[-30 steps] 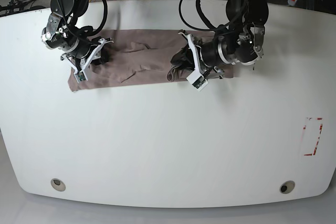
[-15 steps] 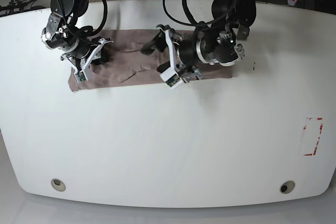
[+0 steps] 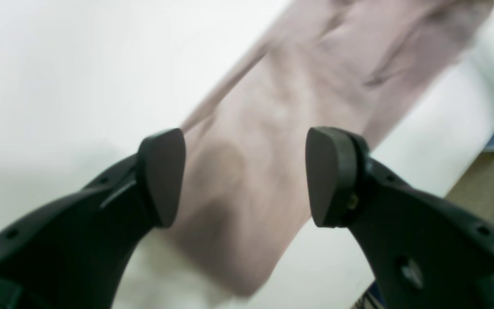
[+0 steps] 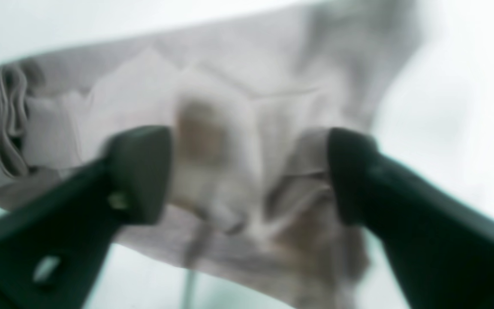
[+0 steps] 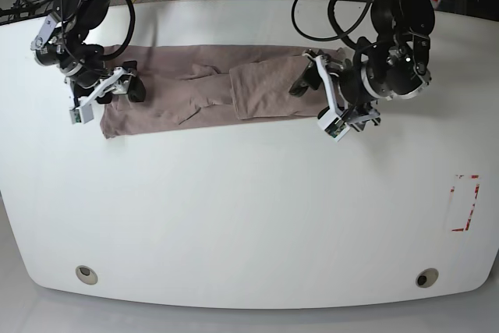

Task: Fold the T-shirt properly
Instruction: 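Grasp the strip with both grippers and fold it toward the middle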

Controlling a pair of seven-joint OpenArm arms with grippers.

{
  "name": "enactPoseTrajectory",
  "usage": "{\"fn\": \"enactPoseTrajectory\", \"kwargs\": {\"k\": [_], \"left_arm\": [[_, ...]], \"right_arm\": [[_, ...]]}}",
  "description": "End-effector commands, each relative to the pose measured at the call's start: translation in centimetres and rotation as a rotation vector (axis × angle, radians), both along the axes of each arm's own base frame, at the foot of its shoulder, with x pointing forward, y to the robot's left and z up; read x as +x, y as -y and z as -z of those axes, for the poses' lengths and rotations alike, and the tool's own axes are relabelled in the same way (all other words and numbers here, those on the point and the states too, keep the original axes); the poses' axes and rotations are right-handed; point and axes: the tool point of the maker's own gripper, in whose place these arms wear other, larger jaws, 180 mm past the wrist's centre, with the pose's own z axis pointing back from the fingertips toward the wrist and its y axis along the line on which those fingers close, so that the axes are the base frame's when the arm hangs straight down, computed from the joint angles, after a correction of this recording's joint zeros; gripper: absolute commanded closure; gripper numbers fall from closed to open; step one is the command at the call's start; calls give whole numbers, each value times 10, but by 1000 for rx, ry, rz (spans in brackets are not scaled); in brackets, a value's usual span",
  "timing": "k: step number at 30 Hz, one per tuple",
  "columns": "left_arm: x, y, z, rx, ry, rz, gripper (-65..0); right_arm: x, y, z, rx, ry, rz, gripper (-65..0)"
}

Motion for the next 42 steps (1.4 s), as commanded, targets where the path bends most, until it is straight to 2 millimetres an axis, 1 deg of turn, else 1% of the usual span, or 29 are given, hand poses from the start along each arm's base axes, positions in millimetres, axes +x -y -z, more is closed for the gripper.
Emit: {"fn": "enactPoseTrajectory", "kwargs": {"k": [1,3,5,6,9,12,15,17,19,22,23,24,25,28,30,32,34,35,37,38,39,41,42], "left_arm": [[1,-8,-7,-23,39,-15,-407],[-6,-16,-1,-13,28,-19,-407],[-13,-20,6,-6,7,-17,-407],[-16,-21,8,-1,1,-18,-407],[-22,-23,19,-1,-38,-25,-407],[-25,-26,32,-4,-82,-41,-407],[-29,-29,43,-3,-119,-51,-407],[-31,-31,49,-2,-139,-57,-407],[-31,-31,50,-4,-145,-59,-407],[-31,-31,50,-2,-146,-57,-407],[-31,-31,50,-4,-146,-57,-407],[-31,-31,50,-2,-146,-57,-407],[-31,-32,50,-1,-146,-57,-407],[-31,-32,51,-1,-147,-57,-407],[-31,-32,51,-1,-147,-58,-407],[-31,-32,51,-1,-147,-58,-407],[-31,-32,52,1,-148,-58,-407],[-31,-32,52,1,-148,-58,-407],[-31,-32,52,0,-149,-57,-407],[-31,-32,52,0,-149,-57,-407],[-31,-31,52,0,-149,-55,-407],[-31,-30,52,-2,-149,-55,-407],[-31,-30,52,-3,-151,-56,-407]], "right_arm": [[13,17,-22,-8,76,27,-580],[12,32,-27,-32,78,52,-580],[14,43,-27,-38,70,77,-580],[14,46,-24,-32,58,83,-580],[9,64,-8,15,7,132,-582],[3,72,10,69,-42,167,-582],[1,70,15,86,-56,171,-582],[-1,65,19,97,-62,170,-582],[-2,54,24,123,-69,166,-582],[-9,33,37,159,-105,145,-582],[-11,24,40,170,-116,130,-582],[-10,11,42,193,-114,108,-582],[-8,4,40,205,-104,93,-582],[-11,-19,37,224,-85,53,-582],[-7,-29,30,221,-62,34,-566],[-6,-31,28,220,-53,32,-510],[-4,-30,26,217,-46,33,-384],[-2,-30,25,217,-37,34,-306],[-1,-29,24,214,-28,36,-201],[0,-28,23,212,-24,36,-125],[1,-25,21,205,-21,36,-70],[1,-21,19,196,-17,33,0],[2,-20,18,192,-13,33,0]]}}
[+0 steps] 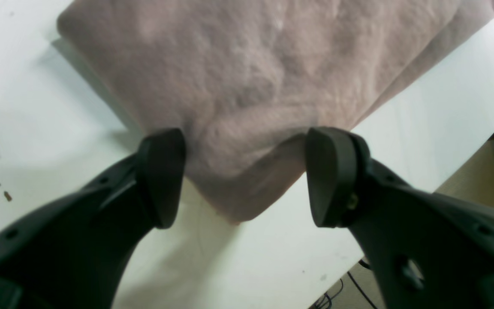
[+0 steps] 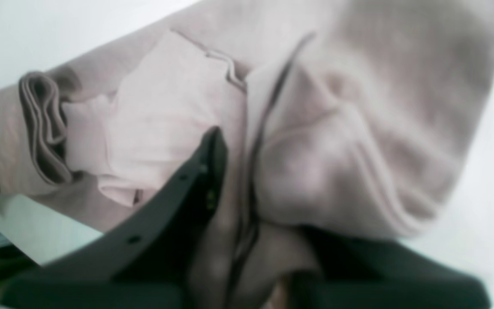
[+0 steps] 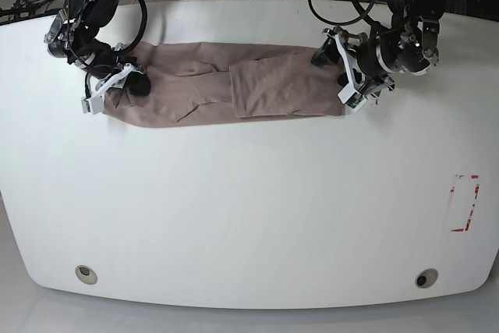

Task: Fold the T-shirt properly
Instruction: 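Grasp the strip with both grippers and fold it toward the middle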

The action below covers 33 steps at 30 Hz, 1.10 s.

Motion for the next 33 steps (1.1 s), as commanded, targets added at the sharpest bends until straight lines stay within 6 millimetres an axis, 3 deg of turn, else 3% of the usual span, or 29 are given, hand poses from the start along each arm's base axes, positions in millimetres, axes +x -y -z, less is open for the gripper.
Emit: {"fn": "enactPoseTrajectory", "kwargs": {"k": [1,8,12,17,26,28,33], "left_arm": [[8,2,-6,-15,28,0,-407],[21,-2,7,-42,5,-34,-407],[24,23,2,-101,50,10,-407],[24,33,9,-110,29,37,-407],[16,37,18,-111,-5,48,-407],[17,36,18,-110,-3,46,-407],[12,35,20,-112,-15,44,-407]], "right_arm": [[13,11,-19,-37,70,-1,0],[10,9,-55,-135,135,-7,0],[13,-3,-76,-178,178,-46,0],[24,-50,-97,-184,253,-177,0],[28,-173,-118,-26,367,-433,0],[26,-191,-121,-2,388,-480,0],[19,-234,-115,77,391,-590,-13]]}}
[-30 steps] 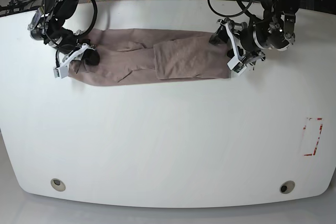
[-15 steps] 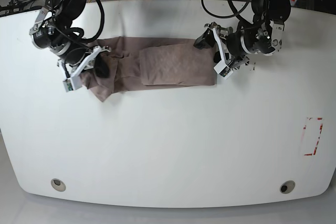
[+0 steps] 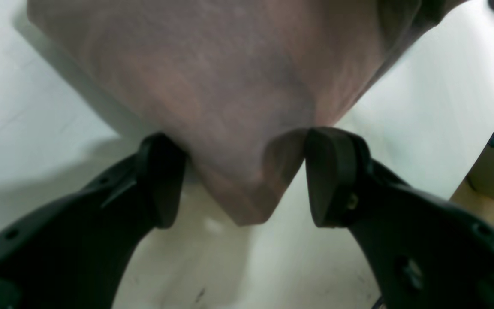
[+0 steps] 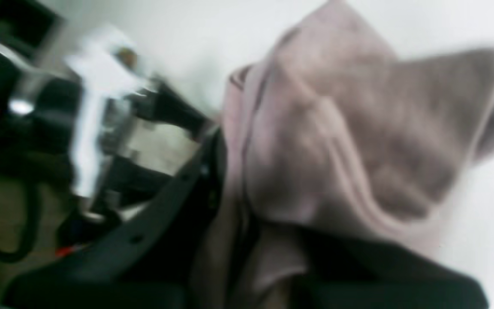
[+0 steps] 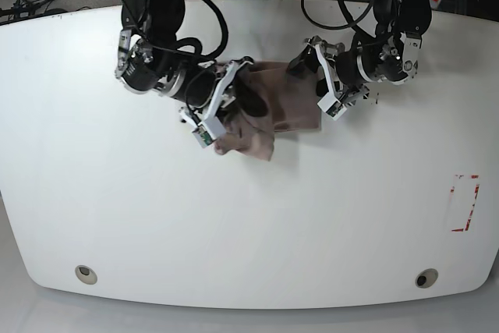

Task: Fold the T-shirt properly
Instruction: 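Grasp the strip with both grippers and fold it toward the middle, then press and fold the bunched shirt with the right gripper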

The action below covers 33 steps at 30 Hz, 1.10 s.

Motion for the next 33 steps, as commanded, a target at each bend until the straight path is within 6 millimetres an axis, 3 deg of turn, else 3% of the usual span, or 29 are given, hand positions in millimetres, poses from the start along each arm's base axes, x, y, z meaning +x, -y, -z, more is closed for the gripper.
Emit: {"fn": "enactPoseTrajectory", "kwargs": {"k": [1,5,6,10,14,17,21,25,27,31,33], "left_arm": [[-4,-5,3,32,-16,11,-407],[-4,-5,2,29,-13,12,-404],[-4,-4,2,28,-13,12,-390],[-2,-3,1,23,-10,11,-325],[0,0,-8,17,21,25,-286],[3,4,-27,8,94,66,-268],[3,-7,-49,2,177,44,-249],[-4,-50,-62,66,220,-50,-233],[-9,-94,-63,150,220,-125,-231],[-16,-148,-65,256,208,-205,-232],[-19,-165,-68,291,206,-226,-232]], "right_arm": [[5,-9,-6,31,35,-32,-41],[9,-9,1,13,42,-68,-243],[10,-7,2,12,41,-61,-309],[15,1,4,9,4,-7,-476],[16,-15,-1,21,-14,-22,-501],[13,-27,-2,38,-23,-39,-501],[14,-47,-14,110,-7,-32,-501],[8,-65,-20,147,-1,-57,-501],[9,-74,-27,164,10,-70,-501],[7,-75,-31,168,24,-83,-501],[7,-73,-39,170,52,-83,-501]]}}
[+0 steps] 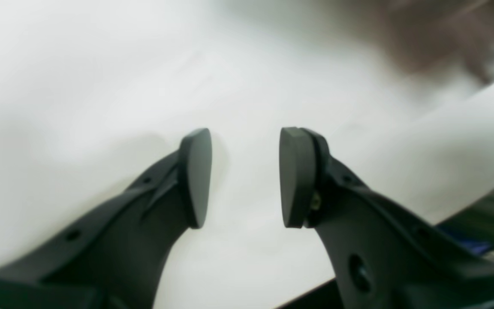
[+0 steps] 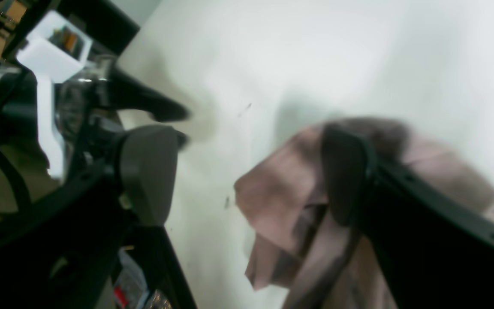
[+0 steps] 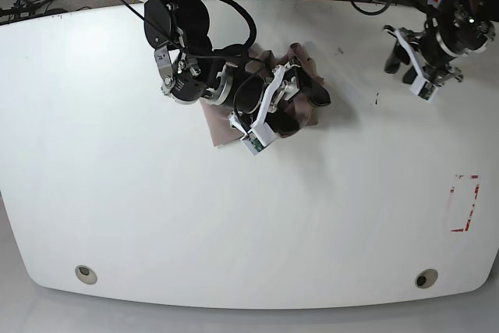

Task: Fold the T-shirt properly
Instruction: 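Press and fold the bunched shirt with the right gripper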

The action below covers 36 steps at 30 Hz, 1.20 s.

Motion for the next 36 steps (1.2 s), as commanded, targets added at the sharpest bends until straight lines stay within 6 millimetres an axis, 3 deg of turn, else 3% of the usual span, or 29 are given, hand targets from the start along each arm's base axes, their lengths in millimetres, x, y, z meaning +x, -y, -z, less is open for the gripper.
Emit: {"fn": "enactPoseTrajectory", "kwargs": {"k": [1,3,7,12,19,24,29,36], "left_arm": [[7,-9,-15,2,53,-1,-232],[7,-15,-17,22,52,1,-232],[7,-18,-18,36,52,7,-232],[7,-17,-17,32,51,7,-232],[7,-15,-16,27,49,7,-232],[7,-15,-16,27,49,7,-232],[7,-15,-17,27,51,7,-232],[7,-15,-17,27,51,7,-232]], "right_arm": [[5,0,-29,50,87,5,-501],[6,13,-31,38,103,31,-501],[4,42,-17,-13,81,84,-501],[0,63,-6,-44,69,108,-501],[17,98,6,-78,43,208,-501],[27,121,30,-124,-15,246,-501],[14,122,46,-134,-71,237,-501],[-30,71,53,-113,-112,85,-501]]}}
